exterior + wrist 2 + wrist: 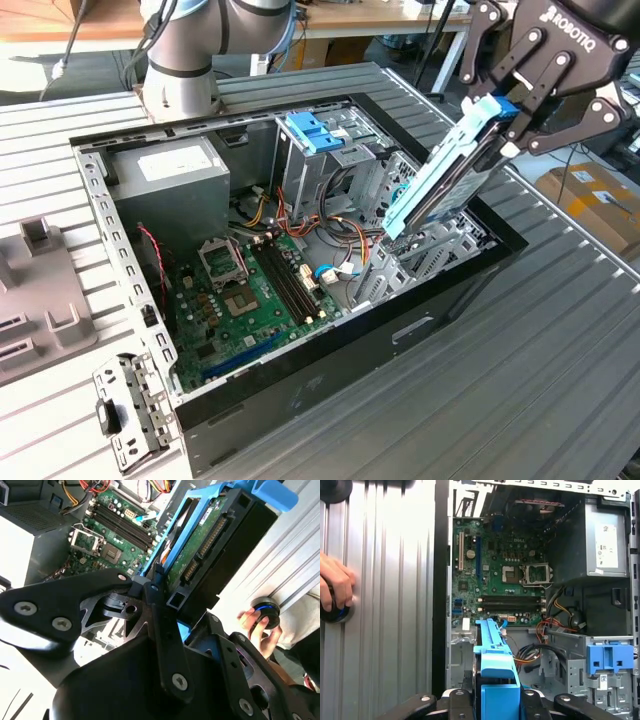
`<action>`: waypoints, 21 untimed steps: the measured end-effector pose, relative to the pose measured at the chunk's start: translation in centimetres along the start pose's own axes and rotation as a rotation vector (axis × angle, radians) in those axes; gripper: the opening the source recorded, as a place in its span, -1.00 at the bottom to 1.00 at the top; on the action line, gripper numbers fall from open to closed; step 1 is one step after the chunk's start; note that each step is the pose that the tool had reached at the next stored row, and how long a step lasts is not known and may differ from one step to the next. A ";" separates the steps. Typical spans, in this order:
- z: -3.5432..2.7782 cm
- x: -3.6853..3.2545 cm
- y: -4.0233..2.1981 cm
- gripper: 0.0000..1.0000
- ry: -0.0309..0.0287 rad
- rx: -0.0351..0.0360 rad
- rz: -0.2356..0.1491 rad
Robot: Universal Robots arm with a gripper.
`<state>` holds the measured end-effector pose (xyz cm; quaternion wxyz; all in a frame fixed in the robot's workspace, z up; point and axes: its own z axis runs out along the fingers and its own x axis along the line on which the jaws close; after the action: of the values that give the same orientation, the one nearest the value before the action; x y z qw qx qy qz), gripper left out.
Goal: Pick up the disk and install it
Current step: 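Pick up the disk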
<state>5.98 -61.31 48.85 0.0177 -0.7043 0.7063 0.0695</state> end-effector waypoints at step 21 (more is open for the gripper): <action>-0.33 1.49 -5.93 -0.27 -0.0002 -0.0114 0.002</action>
<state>11.91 -62.82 48.56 0.0136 -0.7036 0.7066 0.0736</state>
